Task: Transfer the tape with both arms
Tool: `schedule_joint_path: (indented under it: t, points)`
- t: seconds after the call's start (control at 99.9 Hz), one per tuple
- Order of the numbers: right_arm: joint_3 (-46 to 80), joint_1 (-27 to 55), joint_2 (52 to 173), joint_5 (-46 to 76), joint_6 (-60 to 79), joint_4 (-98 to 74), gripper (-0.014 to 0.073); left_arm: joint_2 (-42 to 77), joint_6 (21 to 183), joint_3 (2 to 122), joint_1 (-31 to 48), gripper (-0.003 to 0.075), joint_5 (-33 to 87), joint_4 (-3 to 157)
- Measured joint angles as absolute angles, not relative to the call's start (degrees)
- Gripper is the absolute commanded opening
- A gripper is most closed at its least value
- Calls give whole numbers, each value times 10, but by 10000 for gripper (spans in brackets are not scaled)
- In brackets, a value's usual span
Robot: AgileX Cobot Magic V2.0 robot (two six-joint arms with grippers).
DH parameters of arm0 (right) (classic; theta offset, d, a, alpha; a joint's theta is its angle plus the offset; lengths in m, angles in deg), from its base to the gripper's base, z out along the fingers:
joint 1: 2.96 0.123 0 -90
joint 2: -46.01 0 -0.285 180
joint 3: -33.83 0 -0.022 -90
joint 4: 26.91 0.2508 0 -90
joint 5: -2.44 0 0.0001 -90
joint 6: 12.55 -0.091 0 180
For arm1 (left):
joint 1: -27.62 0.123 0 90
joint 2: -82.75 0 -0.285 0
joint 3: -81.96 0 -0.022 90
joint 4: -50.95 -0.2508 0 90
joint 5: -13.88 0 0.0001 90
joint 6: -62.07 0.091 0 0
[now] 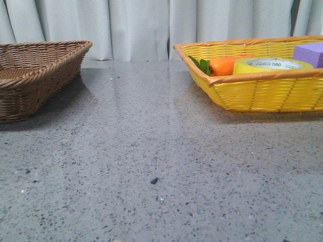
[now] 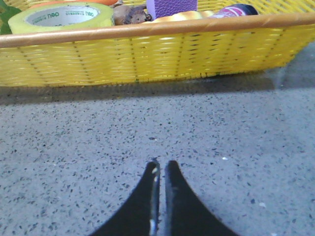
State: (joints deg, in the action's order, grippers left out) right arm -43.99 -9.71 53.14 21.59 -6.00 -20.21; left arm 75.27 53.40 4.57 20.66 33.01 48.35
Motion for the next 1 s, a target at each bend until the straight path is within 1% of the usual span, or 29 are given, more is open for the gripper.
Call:
schedule_joint_path:
  t: [0.21,0.6,0.851,1.001]
  points:
    - [-440,-97,531,216,-60,-202,-74,753,534,46,207,-21,322,481]
    - [-440,-97,531,216,-60,-203,-74,753,534,46,207,-21,247,481]
    - [-440,-97,531,216,-60,-203,-74,753,534,46,207,-21,241,481]
    - [-440,-97,531,186,-60,-204,-74,753,534,46,207,-21,220,480]
